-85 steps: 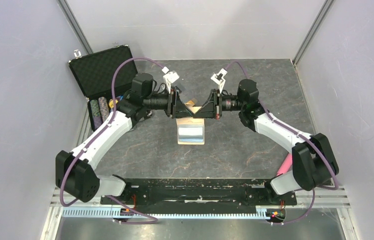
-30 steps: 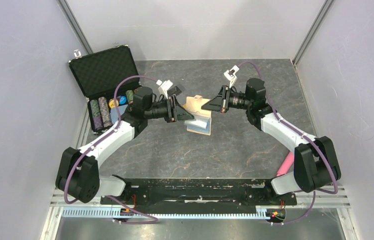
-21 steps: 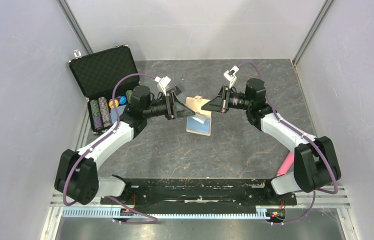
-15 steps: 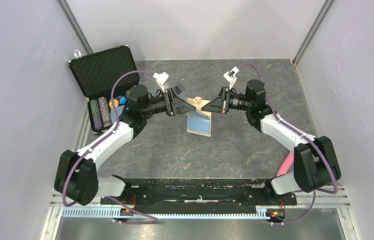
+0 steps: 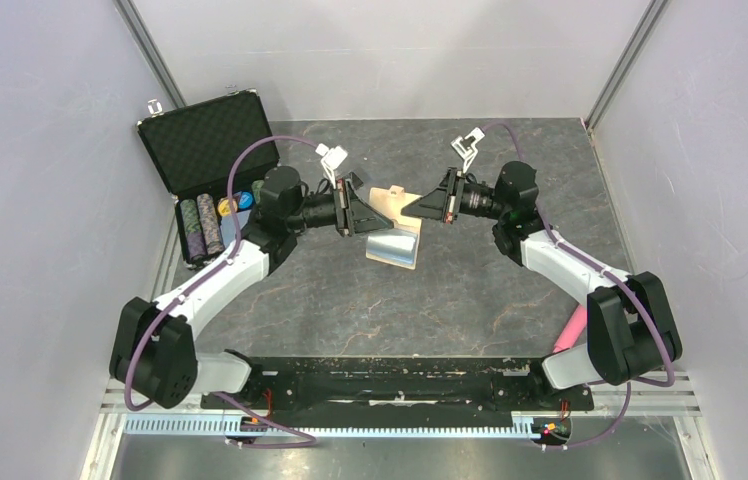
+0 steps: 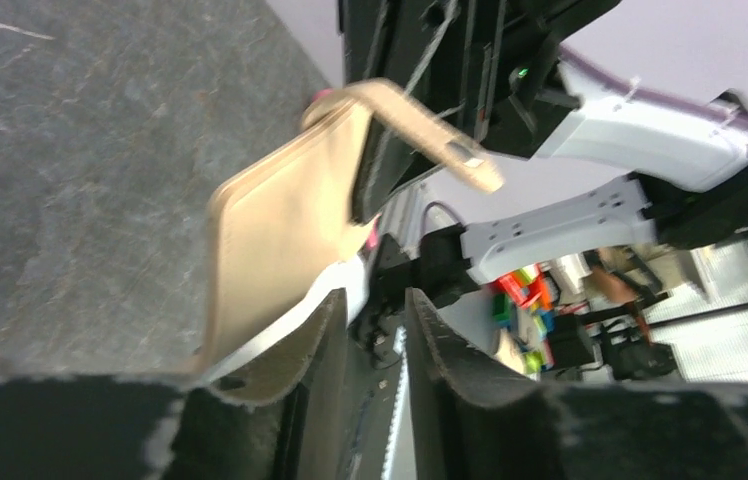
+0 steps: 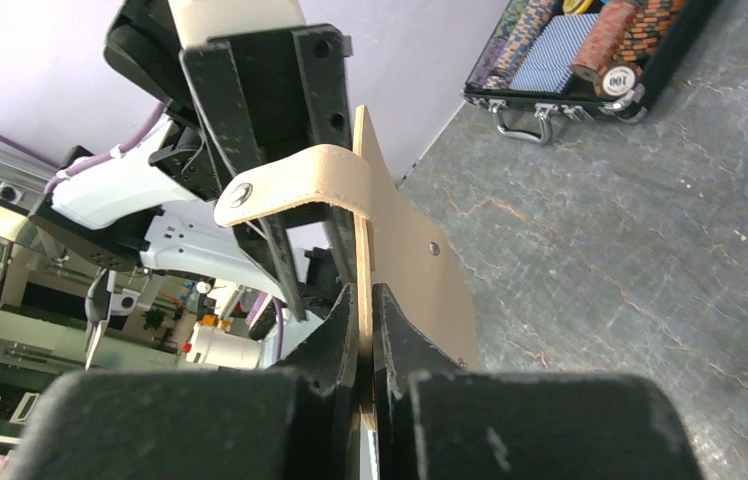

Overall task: Put the credit cards into the card holder
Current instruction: Open the card holder.

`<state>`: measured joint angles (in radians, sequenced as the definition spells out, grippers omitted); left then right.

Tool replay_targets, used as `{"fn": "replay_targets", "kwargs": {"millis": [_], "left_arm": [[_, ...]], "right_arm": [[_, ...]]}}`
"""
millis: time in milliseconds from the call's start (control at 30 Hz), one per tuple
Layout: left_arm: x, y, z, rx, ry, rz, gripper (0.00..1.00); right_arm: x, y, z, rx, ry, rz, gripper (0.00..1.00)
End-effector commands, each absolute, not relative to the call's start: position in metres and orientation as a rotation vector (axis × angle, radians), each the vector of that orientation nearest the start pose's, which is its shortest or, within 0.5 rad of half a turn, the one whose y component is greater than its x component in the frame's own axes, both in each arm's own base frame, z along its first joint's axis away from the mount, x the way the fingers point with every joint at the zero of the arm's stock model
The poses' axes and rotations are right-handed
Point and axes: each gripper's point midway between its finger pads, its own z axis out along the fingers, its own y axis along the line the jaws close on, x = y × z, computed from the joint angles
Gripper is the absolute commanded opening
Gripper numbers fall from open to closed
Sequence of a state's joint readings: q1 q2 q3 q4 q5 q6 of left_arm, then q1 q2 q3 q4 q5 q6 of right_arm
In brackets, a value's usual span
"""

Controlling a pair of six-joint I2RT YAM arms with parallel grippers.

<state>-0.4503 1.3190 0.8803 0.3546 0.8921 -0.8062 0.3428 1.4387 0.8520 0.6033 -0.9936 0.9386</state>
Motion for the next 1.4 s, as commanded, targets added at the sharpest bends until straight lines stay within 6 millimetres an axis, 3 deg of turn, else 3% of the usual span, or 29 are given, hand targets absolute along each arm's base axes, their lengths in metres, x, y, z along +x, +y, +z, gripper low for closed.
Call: {"fn": "replay_targets", "kwargs": {"millis": [0, 133, 200, 367, 567, 800, 967, 1200, 1367], "left_arm": [[0.257, -0.289, 0.283, 0.553, 1.855, -1.459, 0.40], [0.274, -0.264, 0.257, 0.417, 2.039, -1.190, 0.51], [0.272, -0.257, 0.246, 0.401, 2.103, -1.133, 0.54], [0.256, -0.261, 0.228, 0.419, 2.186, -1.208, 0.55], [0.253, -0.264, 0.219, 0.417, 2.211, -1.216, 0.56], [0.240, -0.275, 0.231, 0.478, 2.186, -1.322, 0.42], [0.228, -0.279, 0.247, 0.521, 2.135, -1.385, 0.40], [0.224, -0.281, 0.267, 0.512, 2.012, -1.448, 0.51], [0.244, -0.263, 0.233, 0.378, 2.150, -1.212, 0.60]], "right_arm": [[0.281, 0.277, 0.295, -0.422, 1.721, 1.744, 0.00], [0.283, 0.276, 0.289, -0.404, 1.744, 1.726, 0.00], [0.285, 0.275, 0.285, -0.402, 1.759, 1.698, 0.00], [0.289, 0.275, 0.279, -0.403, 1.792, 1.665, 0.00], [0.290, 0.274, 0.278, -0.393, 1.798, 1.656, 0.00], [0.291, 0.274, 0.274, -0.393, 1.810, 1.647, 0.00], [0.290, 0.273, 0.267, -0.393, 1.830, 1.635, 0.00], [0.288, 0.272, 0.259, -0.384, 1.849, 1.638, 0.00], [0.287, 0.273, 0.260, -0.387, 1.846, 1.640, 0.00]]}}
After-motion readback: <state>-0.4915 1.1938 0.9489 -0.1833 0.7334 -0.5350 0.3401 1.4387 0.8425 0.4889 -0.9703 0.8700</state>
